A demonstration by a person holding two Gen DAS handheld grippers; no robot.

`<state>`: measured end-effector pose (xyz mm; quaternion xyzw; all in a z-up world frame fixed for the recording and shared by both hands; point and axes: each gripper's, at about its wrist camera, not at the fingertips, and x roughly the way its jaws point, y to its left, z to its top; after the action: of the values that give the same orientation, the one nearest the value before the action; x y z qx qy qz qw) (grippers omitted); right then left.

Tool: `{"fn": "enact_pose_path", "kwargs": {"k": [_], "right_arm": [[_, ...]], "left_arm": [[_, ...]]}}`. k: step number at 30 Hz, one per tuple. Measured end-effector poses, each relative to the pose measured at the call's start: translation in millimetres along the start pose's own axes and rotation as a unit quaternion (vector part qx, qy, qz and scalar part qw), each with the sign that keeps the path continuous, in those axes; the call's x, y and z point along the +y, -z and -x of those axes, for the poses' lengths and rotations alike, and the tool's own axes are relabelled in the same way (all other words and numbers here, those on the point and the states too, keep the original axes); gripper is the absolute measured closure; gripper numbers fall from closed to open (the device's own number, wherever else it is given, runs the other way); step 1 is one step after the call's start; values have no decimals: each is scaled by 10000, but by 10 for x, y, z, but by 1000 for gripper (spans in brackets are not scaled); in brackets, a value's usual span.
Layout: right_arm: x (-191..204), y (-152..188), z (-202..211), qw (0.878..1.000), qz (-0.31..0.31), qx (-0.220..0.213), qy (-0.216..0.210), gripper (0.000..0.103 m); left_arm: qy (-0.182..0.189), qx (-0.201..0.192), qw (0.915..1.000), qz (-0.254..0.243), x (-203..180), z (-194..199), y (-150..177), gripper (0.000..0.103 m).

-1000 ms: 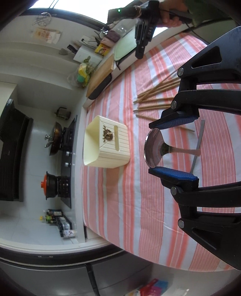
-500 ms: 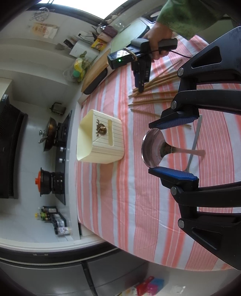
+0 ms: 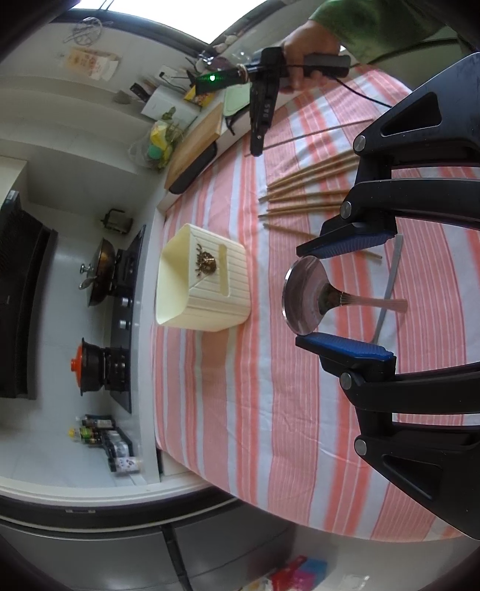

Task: Organize utensils
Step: 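Lift the spoon with the left tool toward the holder while the right tool carries the chopstick there, then lower the spoon into the cream holder and open the left tool while the right tool releases the chopstick inside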

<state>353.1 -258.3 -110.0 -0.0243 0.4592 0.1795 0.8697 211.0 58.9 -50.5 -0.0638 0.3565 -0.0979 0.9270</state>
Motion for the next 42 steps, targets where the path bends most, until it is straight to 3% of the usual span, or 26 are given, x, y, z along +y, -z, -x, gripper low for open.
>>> {"fn": "enact_pose_path", "kwargs": {"k": [7, 12, 20, 27, 31, 33, 38, 42], "right_arm": [[172, -5, 1082, 9947, 123, -1016, -124, 97], [336, -231, 1490, 9848, 163, -1722, -176, 97], [479, -1091, 1589, 9636, 45, -2654, -317, 97], [632, -1921, 1234, 9433, -40, -3291, -443, 97], [649, -2101, 714, 9427, -31, -3330, -224, 97], [635, -2111, 416, 9468, 29, -3215, -104, 97], [520, -2064, -324, 9768, -171, -2118, -270, 97], [477, -1980, -636, 9856, -154, -1679, -150, 95]], "left_arm": [[353, -185, 9992, 55, -29, 215, -280, 62], [508, -237, 9984, 60, -66, 235, -611, 62], [661, -582, 9955, 344, -4, 126, -1551, 62], [347, -1139, 9909, 635, 34, -333, -2368, 62], [-7, -1103, 9919, 624, 60, -868, -2483, 62], [-120, -903, 9938, 641, 103, -1174, -2449, 62], [-94, 119, 9970, 754, 218, -1943, -2199, 62], [-260, 670, 9947, 730, 250, -2339, -2022, 61]]}}
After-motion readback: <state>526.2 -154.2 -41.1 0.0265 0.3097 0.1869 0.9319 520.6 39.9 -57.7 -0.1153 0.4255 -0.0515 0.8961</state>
